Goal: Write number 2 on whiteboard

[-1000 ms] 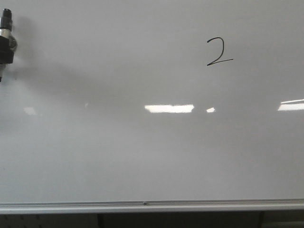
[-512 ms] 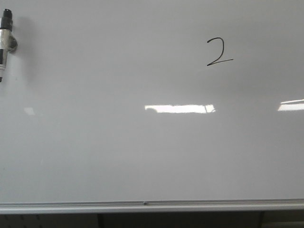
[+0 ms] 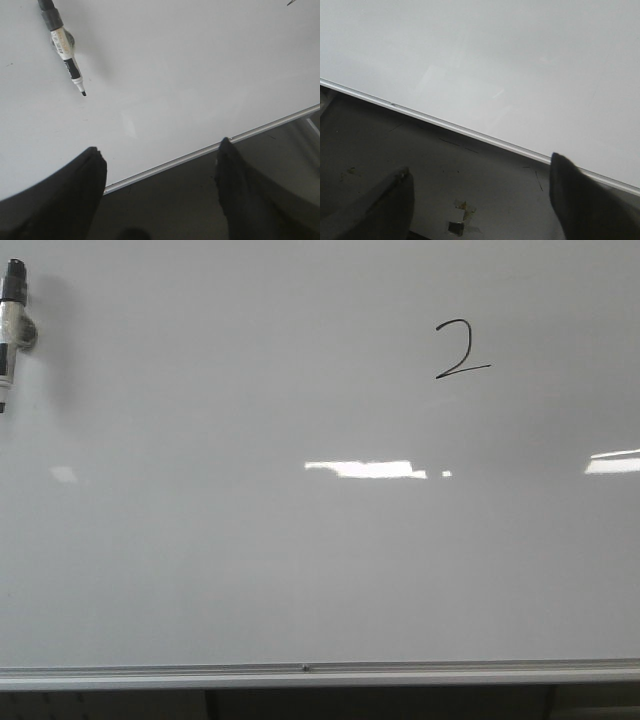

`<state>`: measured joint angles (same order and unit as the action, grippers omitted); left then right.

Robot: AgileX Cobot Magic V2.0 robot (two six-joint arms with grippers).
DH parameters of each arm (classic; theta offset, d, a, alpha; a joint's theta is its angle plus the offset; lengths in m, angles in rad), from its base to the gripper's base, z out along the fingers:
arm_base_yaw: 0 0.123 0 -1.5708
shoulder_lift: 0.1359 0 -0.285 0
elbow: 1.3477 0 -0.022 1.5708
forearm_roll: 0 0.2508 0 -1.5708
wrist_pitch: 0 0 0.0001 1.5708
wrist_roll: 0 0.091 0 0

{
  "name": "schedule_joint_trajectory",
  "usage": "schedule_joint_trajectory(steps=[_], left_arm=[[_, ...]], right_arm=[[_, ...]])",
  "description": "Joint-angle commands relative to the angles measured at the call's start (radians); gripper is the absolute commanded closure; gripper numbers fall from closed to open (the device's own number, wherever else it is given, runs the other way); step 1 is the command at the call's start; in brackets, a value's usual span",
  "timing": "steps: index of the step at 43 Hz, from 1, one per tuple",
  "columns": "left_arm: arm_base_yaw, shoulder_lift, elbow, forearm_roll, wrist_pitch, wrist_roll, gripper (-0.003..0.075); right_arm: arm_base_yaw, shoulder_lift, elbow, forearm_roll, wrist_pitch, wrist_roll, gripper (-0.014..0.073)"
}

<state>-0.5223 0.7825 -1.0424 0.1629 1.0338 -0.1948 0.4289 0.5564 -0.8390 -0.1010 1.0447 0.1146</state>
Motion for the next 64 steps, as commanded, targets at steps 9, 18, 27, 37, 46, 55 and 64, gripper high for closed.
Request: schedule_joint_trajectory(steps=[9, 18, 27, 37, 46, 55, 64], left_arm=[[-0.007, 0.027, -0.033, 0.001, -0.095, 0.002, 0.0436], [-0.007, 0.027, -0.033, 0.001, -0.106, 0.002, 0.0635], [-0.007, 0.027, -0.033, 0.001, -0.106, 0.002, 0.0741], [-0.007, 0.027, -0.033, 0.001, -0.103, 0.002, 0.0741], [-0.007, 0.027, -0.033, 0.001, -0.103, 0.002, 0.0741], [-0.007, 0.027, -0.033, 0.001, -0.103, 0.002, 0.0741], [0.005, 0.014, -0.029, 0.017, -0.094, 0.002, 0.0741]], right_arm=[[-0.005, 0.002, -0.015, -0.026, -0.075, -0.033, 0.0218], [-0.005, 0.002, -0.015, -0.026, -0.077, -0.033, 0.0568], [-0.005, 0.002, -0.015, -0.026, -0.077, -0.033, 0.0662], [-0.005, 0.002, -0.015, -0.017, -0.055, -0.032, 0.0662], [-0.005, 0.002, -0.015, -0.017, -0.055, -0.032, 0.0662], [-0.005, 0.002, -0.015, -0.017, -0.055, -0.032, 0.0662], [-0.005, 0.002, -0.015, -0.017, -0.055, -0.032, 0.0662]])
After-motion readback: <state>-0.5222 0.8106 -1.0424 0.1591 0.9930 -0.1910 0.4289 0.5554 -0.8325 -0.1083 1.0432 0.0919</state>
